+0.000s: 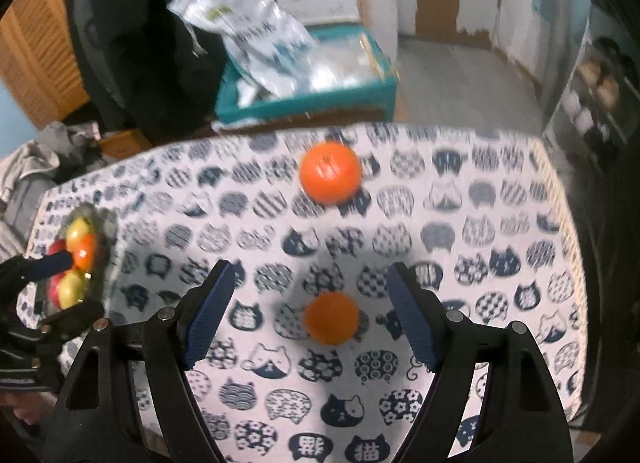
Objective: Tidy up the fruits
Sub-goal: 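Grasp the nearer orange with the right tool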
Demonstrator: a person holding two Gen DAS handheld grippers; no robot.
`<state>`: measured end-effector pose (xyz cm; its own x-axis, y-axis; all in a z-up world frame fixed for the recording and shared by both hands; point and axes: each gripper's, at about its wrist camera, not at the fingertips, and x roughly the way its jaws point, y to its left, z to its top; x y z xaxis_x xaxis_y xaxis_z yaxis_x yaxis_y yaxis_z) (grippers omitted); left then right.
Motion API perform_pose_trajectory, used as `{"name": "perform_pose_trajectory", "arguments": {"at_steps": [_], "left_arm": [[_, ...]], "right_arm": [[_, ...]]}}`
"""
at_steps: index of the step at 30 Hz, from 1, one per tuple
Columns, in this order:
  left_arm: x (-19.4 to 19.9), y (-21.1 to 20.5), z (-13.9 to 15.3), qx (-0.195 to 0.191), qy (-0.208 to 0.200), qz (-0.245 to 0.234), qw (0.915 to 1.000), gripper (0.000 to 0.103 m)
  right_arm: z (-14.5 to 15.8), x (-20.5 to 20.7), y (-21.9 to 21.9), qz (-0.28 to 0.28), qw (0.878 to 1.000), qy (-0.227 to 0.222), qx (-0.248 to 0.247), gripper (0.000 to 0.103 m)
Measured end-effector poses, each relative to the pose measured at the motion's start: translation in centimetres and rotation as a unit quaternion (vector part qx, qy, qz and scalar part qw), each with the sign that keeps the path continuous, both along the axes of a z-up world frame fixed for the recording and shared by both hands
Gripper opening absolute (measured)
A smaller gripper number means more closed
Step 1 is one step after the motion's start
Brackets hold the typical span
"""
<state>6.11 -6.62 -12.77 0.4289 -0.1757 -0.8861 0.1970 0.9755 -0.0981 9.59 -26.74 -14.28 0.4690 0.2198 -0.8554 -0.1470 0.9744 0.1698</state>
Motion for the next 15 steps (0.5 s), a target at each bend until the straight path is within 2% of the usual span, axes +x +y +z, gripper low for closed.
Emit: {"name": "perform_pose_trajectory", "arguments": {"at_steps": [5, 15], "left_arm": [[0.5, -0.3, -2.2, 0.015, 0.022, -0.001, 0.9997, 0.086], [1.1, -0.4, -5.4, 0.029, 0.056, -0.005, 0.9980, 0.086]], "right_arm": [[-3.2, 0.5, -0.3, 0.003, 0.999, 0.035, -0.009, 0.079], [-7.2, 1.1, 0.5, 0.012, 0.997, 0.076, -0.013, 0.079]]}}
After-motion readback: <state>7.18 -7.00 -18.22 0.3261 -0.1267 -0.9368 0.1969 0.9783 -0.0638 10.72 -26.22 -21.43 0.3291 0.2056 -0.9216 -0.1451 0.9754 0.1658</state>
